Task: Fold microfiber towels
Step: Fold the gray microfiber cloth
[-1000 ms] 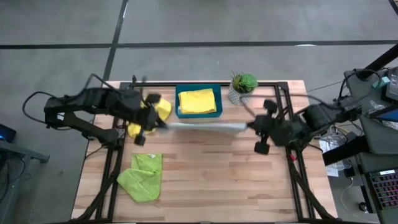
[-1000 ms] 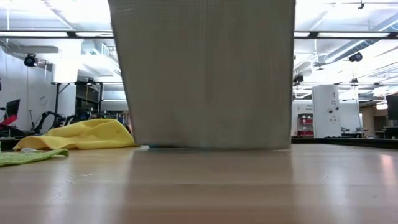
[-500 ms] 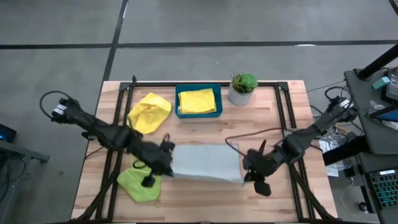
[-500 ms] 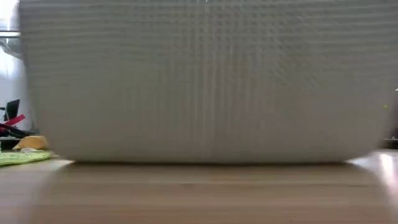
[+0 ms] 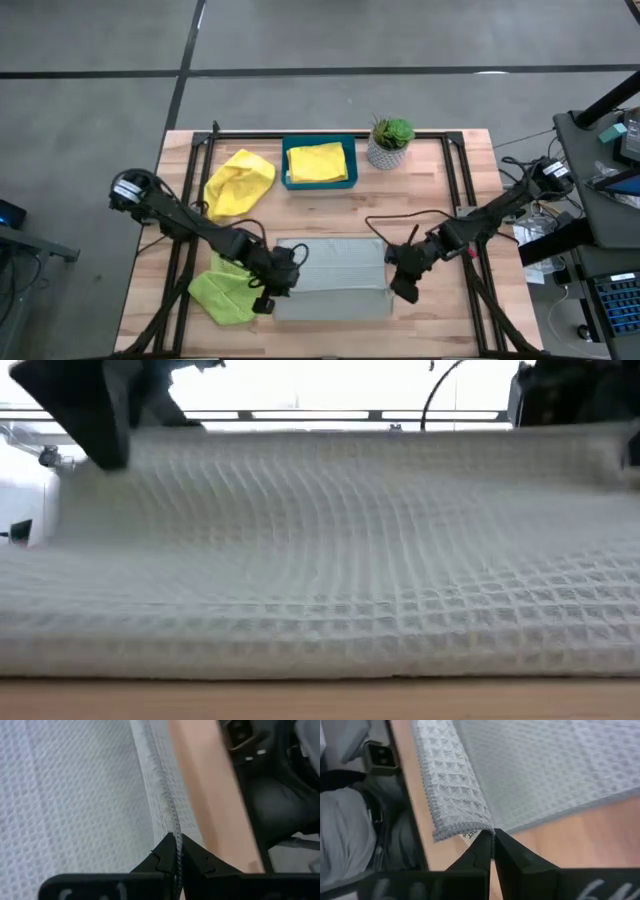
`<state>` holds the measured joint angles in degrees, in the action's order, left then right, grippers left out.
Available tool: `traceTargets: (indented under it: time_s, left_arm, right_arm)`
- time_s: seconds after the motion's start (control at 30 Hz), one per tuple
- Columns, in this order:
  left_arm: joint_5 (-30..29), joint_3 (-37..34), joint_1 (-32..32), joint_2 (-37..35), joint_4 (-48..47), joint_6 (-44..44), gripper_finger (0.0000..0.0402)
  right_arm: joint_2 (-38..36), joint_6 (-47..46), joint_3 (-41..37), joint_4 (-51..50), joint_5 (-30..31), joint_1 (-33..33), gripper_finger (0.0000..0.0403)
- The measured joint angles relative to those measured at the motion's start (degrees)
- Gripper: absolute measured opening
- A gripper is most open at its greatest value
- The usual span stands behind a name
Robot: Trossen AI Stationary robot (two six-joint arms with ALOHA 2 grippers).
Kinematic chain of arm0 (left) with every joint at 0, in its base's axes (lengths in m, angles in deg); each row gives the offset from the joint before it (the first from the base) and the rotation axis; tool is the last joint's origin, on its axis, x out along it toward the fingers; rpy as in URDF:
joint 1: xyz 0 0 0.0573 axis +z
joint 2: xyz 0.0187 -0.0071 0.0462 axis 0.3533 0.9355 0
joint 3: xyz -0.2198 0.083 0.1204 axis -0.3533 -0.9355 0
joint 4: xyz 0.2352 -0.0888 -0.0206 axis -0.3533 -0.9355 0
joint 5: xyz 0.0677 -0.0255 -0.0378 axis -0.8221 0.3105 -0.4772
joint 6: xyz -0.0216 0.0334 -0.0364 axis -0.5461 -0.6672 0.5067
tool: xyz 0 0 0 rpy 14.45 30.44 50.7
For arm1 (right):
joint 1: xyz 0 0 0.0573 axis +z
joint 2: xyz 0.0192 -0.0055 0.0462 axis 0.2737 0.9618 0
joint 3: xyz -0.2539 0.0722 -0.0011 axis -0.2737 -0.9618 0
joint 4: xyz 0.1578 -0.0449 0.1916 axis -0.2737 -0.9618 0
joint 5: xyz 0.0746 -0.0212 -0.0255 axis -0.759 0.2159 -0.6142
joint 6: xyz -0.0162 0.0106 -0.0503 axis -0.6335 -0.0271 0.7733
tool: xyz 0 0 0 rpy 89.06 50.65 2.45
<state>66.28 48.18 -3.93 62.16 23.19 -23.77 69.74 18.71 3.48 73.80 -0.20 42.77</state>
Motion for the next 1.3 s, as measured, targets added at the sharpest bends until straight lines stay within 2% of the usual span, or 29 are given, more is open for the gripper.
traceTargets:
  time_s: [0.17,0.4,0.57,0.87,1.1,1.3]
  left_arm:
    - [0.2,-2.3,2.5,0.2,0.0,0.0,0.0000]
    - [0.5,-6.0,6.0,-0.3,-0.5,0.7,0.0000]
    - [2.4,-7.8,7.8,-0.3,0.0,0.5,0.0000]
    - [2.8,-7.9,9.7,-0.1,0.3,-3.8,0.0000]
    - [1.9,-7.9,12.5,-0.1,0.3,-6.8,0.0000]
    - [1.9,-7.9,15.5,-0.1,0.2,-9.8,0.0000]
  right_arm:
    - [0.0,0.5,-1.5,0.5,-0.2,-2.9,0.0008]
    - [2.0,6.8,-0.4,2.5,-0.5,-6.9,0.0008]
    - [6.0,9.5,0.3,2.4,-3.7,-9.2,0.0008]
    - [13.3,15.0,2.5,2.0,-5.1,-11.6,0.0008]
    - [13.6,17.3,5.6,-8.4,-4.7,-14.5,0.0008]
    - [13.2,19.2,7.2,-15.2,-1.7,-16.6,0.0008]
